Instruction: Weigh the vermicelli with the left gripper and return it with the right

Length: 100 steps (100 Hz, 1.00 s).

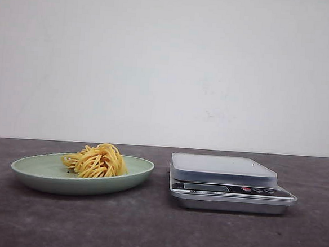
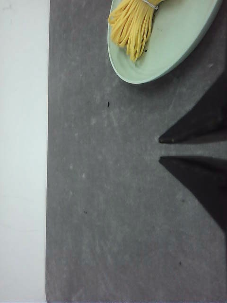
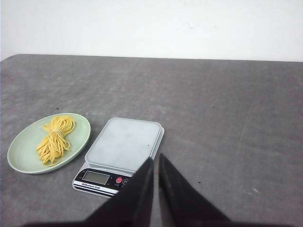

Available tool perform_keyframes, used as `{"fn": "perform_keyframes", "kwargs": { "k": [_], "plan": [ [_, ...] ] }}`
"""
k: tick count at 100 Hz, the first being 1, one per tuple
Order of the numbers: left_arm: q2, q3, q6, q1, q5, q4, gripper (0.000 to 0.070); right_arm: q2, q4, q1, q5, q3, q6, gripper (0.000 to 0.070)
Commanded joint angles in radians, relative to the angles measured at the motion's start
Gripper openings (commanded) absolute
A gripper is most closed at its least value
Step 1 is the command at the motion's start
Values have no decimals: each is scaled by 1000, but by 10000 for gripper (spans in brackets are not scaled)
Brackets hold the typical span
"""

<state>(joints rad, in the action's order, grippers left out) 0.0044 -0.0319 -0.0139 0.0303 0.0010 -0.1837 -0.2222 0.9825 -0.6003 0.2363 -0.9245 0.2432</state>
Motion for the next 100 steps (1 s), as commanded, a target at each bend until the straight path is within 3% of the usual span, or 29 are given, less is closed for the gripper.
{"fn": "perform_keyframes", "kwargs": {
  "k": [1, 79, 88, 100],
  "plan": [
    [-1, 19, 9, -2, 9, -7, 11, 3, -10, -4, 0, -9, 11, 11],
    [-1, 18, -1, -2, 10, -4, 11, 3, -10, -4, 0, -9, 11, 11],
    [-1, 18, -1, -2, 10, -4, 11, 3, -10, -4, 19, -9, -74, 11],
    [-1, 18, -1, -2, 10, -4, 11, 3, -24, 9, 64, -7, -114, 11]
  ]
}}
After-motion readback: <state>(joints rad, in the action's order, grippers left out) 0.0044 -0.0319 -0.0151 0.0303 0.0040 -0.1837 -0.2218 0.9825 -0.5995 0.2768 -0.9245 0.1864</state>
